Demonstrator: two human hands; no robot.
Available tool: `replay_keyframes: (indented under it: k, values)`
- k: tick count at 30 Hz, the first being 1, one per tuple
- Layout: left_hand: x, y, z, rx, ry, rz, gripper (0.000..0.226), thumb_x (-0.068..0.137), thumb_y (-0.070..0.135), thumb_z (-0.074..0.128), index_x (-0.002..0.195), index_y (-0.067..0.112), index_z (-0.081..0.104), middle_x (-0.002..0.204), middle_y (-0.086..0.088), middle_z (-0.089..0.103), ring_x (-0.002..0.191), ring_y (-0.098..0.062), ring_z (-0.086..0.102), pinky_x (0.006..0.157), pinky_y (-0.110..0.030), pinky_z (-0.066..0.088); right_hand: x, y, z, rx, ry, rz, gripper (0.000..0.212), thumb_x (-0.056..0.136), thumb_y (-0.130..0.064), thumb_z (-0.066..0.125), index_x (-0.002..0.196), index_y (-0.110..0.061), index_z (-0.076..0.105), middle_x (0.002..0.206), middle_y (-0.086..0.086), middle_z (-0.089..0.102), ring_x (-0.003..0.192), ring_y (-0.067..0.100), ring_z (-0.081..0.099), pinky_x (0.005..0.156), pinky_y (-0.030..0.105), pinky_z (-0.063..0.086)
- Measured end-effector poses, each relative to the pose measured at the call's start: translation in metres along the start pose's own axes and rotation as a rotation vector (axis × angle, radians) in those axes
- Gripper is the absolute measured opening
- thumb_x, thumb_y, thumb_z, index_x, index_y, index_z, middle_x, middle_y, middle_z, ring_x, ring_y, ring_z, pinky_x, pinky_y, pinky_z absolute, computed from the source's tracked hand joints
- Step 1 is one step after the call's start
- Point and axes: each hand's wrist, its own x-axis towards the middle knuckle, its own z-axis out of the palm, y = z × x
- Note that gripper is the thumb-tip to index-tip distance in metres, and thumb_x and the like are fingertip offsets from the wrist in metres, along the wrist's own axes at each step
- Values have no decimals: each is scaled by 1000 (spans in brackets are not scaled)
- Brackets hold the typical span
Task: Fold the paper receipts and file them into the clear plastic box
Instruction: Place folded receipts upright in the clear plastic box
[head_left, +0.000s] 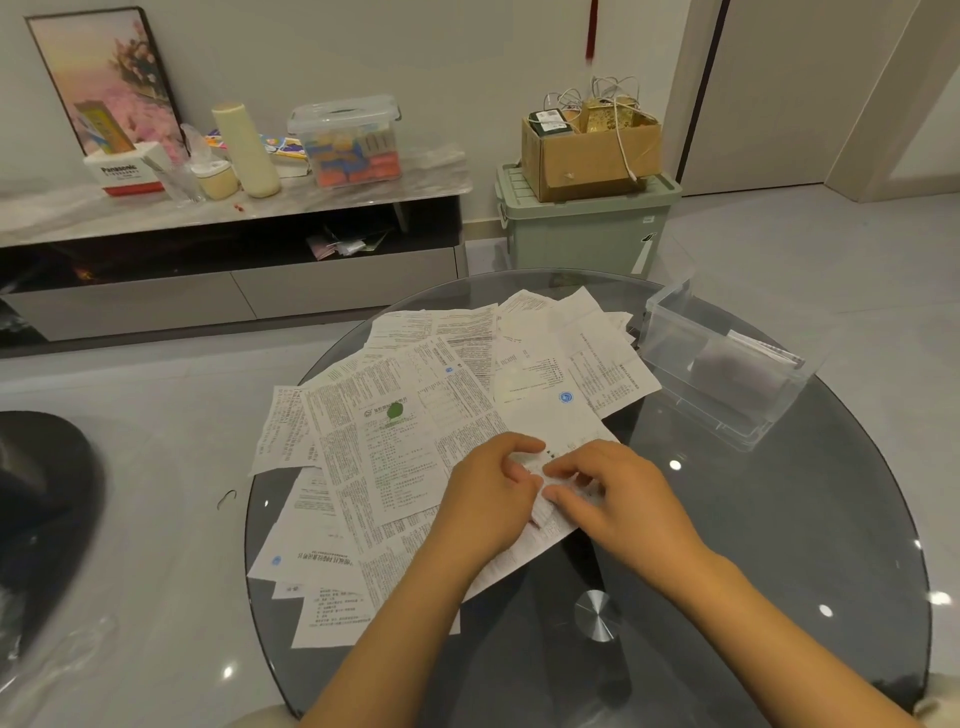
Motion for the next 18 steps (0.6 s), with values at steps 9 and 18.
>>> replay_keyframes:
  k: [9,18]
  values:
    - [-4,12,-9,-688,-45,-234,14,88,4,62,97,10,71,94,-8,72,80,-15,70,72,-24,56,3,6,-25,63,-62,-142,48,69,-62,60,113,-43,62,111,-35,49,109,-4,42,88,6,29]
    - [-9,32,0,-555,-173,-144,21,94,31,55,100,20,72,103,1,70,95,-11,67,88,-31,55,-2,8,-46,-94,162,-97,13,86,-20,64,89,-27,74,85,-15,66,89,8,50,71,24,42]
